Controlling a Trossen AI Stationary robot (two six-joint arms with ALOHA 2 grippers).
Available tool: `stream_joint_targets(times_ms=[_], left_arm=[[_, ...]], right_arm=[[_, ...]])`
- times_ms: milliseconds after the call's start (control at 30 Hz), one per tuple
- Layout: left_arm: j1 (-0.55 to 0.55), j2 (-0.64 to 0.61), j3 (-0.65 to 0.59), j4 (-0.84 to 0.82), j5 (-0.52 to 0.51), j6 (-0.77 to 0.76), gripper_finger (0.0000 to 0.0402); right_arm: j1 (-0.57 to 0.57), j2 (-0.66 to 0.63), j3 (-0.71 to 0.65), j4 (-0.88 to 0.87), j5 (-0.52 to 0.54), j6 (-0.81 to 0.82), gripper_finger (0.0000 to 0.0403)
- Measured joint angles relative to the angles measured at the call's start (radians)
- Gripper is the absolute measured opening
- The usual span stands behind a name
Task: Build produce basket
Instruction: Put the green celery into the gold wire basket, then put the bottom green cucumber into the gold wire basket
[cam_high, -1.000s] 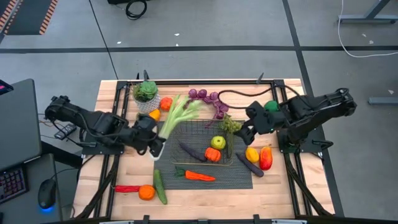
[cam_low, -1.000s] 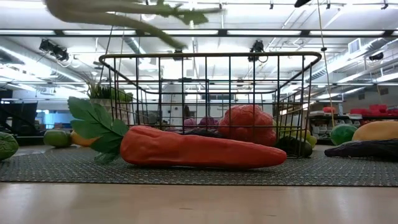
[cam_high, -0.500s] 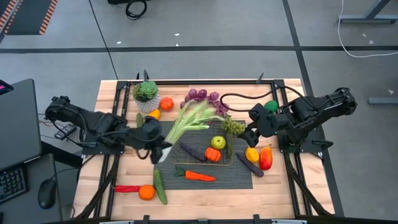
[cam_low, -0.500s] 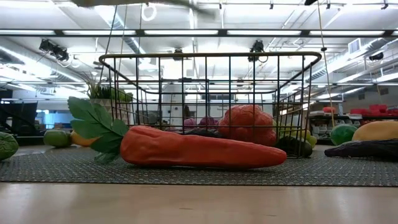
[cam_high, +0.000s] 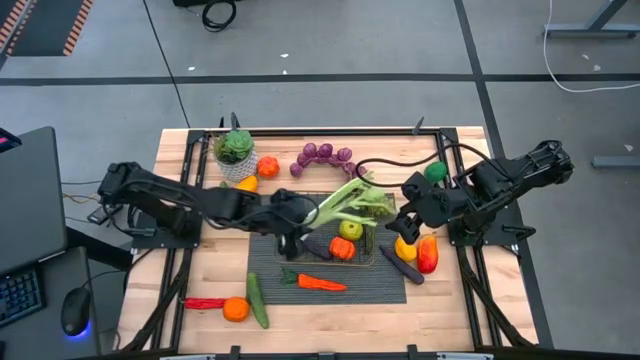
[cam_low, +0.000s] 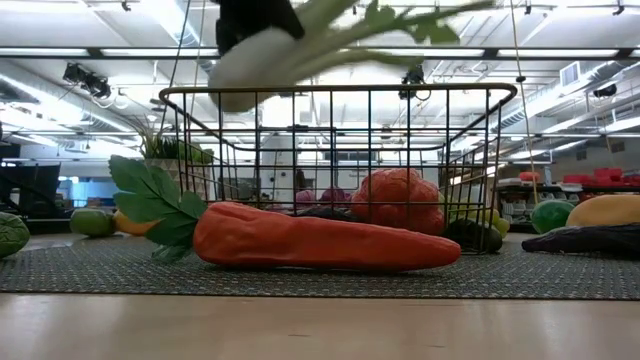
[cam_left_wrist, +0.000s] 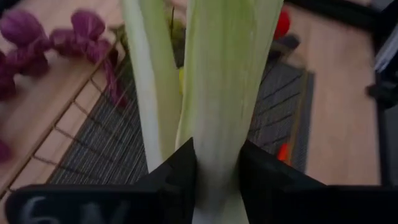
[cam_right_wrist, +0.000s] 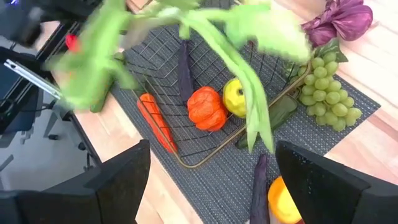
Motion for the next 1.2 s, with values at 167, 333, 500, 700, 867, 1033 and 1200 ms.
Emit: stream_joint_targets(times_ms=[167,333,500,700,867,1033,1200], left_arm=[[0.011,0.026,0.0,-0.002,0.007,0.0,0.0168],[0.015,0.032,0.0,-0.007,0.007,0.006,0.0239],[0.015,0.05,0.0,-0.017,0.008,0.029,0.0277],[0.015,0.074,-0.001,0.027,0.005,-0.001,0.0285],[0.015,0.126,-0.001,0.047,0.007,-0.064,0.028],[0.005,0.154,-0.001,0.043,0.053,-0.141,0.0279],[0.007,0.106,0.084,-0.079,0.062,-0.166,0.0276]], right_arm=[[0.01,0.0,0.0,0.0,0.0,0.0,0.0348],[0.013,0.0,0.0,0.0,0.0,-0.001,0.0348],[0.013,0.0,0.0,0.0,0.0,-0.006,0.0348],[0.013,0.0,0.0,0.001,0.0,-0.002,0.0348],[0.013,0.0,0.0,0.007,0.0,-0.001,0.0348],[0.015,0.0,0.0,0.008,0.0,0.001,0.0348],[0.028,0.0,0.0,0.003,0.0,-0.005,0.0348]])
